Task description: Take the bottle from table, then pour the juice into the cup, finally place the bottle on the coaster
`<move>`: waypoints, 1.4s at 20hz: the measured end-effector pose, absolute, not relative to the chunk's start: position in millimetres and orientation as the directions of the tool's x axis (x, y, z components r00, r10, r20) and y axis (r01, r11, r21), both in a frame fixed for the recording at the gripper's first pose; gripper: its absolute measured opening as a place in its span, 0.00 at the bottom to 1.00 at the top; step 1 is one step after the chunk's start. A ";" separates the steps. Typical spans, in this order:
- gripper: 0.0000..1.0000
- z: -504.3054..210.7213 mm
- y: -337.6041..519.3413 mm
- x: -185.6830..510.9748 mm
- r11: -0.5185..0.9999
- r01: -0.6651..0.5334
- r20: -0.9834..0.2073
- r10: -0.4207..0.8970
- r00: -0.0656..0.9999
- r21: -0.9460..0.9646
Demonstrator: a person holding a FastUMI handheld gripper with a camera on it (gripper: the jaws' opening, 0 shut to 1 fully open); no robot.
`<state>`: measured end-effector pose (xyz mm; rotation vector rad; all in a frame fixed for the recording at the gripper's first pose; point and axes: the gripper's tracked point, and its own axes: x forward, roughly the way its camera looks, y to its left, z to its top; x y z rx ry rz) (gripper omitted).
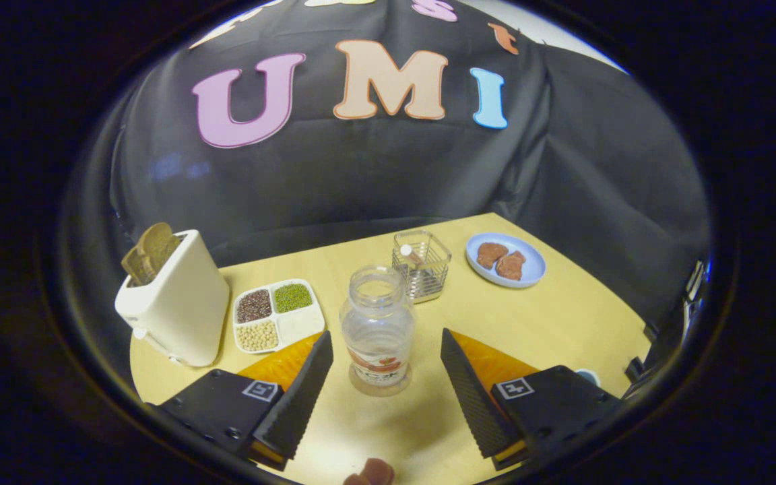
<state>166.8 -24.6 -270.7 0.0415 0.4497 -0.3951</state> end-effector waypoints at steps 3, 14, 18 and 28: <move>1.00 -238.8 -18.5 149.2 0.957 0.289 -0.419 -0.272 0.866 -0.023; 1.00 -108.8 -38.9 63.3 1.000 0.022 -0.303 -0.020 0.953 0.005; 1.00 -68.7 -49.7 35.2 0.999 -0.030 -0.245 0.035 0.969 0.027; 1.00 -34.1 -76.4 -8.5 0.998 -0.054 -0.185 0.056 0.981 0.017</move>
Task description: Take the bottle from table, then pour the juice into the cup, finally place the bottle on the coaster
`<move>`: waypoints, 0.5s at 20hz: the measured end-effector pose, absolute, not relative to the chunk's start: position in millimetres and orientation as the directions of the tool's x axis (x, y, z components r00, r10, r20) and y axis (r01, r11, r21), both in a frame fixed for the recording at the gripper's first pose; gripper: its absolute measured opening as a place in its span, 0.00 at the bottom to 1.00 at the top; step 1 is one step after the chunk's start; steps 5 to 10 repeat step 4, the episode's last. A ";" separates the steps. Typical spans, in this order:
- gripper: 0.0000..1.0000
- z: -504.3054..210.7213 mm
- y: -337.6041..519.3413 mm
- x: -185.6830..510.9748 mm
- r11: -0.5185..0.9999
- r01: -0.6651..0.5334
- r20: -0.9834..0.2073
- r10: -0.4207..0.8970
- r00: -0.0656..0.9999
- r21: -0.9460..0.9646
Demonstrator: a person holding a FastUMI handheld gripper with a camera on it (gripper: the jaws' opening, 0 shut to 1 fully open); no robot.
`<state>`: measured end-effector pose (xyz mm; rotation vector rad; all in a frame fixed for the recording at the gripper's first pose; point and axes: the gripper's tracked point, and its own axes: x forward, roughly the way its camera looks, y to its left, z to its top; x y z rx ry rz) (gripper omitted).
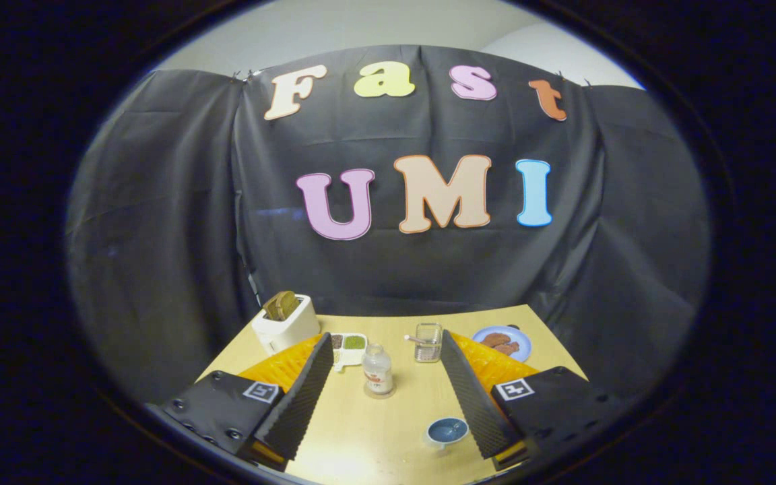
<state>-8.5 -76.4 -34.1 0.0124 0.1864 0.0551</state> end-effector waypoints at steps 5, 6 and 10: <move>1.00 -36.5 -84.0 -14.5 0.998 -0.062 -0.189 0.067 0.980 0.033; 1.00 -36.5 -84.0 -14.5 0.998 -0.062 -0.189 0.067 0.980 0.033; 1.00 -36.5 -84.0 -14.5 0.998 -0.062 -0.189 0.067 0.980 0.033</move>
